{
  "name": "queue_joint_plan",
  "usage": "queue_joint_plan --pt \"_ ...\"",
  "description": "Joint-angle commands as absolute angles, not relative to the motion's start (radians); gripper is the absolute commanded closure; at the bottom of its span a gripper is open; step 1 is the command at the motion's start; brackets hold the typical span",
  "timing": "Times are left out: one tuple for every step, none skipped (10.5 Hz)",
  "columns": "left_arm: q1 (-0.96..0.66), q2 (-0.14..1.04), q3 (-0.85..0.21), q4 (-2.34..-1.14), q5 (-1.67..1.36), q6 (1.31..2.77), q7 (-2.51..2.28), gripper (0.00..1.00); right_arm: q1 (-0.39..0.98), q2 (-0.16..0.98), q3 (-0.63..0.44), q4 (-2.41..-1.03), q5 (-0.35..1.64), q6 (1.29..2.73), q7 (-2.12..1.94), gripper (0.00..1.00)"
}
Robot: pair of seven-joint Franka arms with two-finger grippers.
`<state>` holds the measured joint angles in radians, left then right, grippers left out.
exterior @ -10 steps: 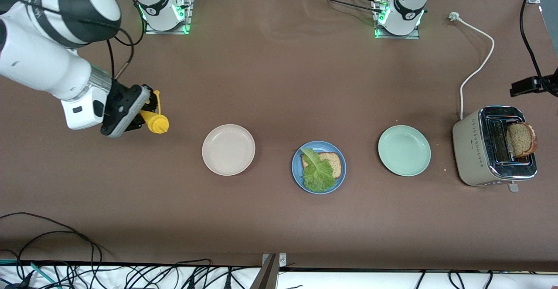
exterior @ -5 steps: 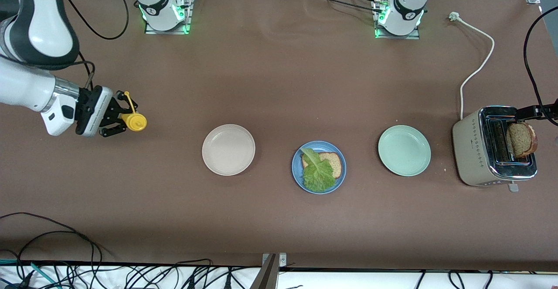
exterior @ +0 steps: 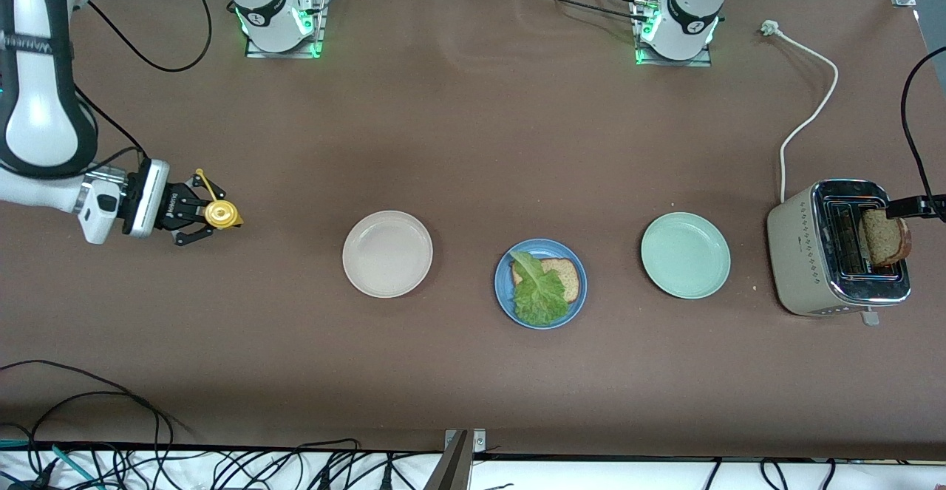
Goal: Make sandwich in blue plate with both arms
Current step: 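Lower the mustard onto the table while the left gripper reaches the toaster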
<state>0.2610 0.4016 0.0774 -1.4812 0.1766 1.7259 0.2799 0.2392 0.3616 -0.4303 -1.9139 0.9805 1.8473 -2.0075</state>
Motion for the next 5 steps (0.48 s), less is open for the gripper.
queue_joint_plan --pt "0.296 0.448 0.067 -1.457 0.195 1.752 0.327 0.0 0.236 0.498 -0.488 -1.884 1.167 1.697 -2.21 1.0" --pt "0.302 0.456 0.067 -1.457 0.192 1.765 0.334 0.0 0.229 0.54 -0.495 -1.859 1.213 1.651 -2.267 1.0" --pt "0.304 0.46 0.067 -1.457 0.19 1.769 0.334 0.0 0.226 0.573 -0.503 -1.847 1.23 1.617 -2.298 1.0" --pt "0.308 0.462 0.067 -1.457 0.192 1.769 0.334 0.0 0.221 0.59 -0.508 -1.847 1.241 1.609 -2.316 1.0" --pt "0.308 0.468 0.067 -1.457 0.19 1.769 0.342 0.02 0.221 0.606 -0.509 -1.847 1.259 1.609 -2.35 1.0"
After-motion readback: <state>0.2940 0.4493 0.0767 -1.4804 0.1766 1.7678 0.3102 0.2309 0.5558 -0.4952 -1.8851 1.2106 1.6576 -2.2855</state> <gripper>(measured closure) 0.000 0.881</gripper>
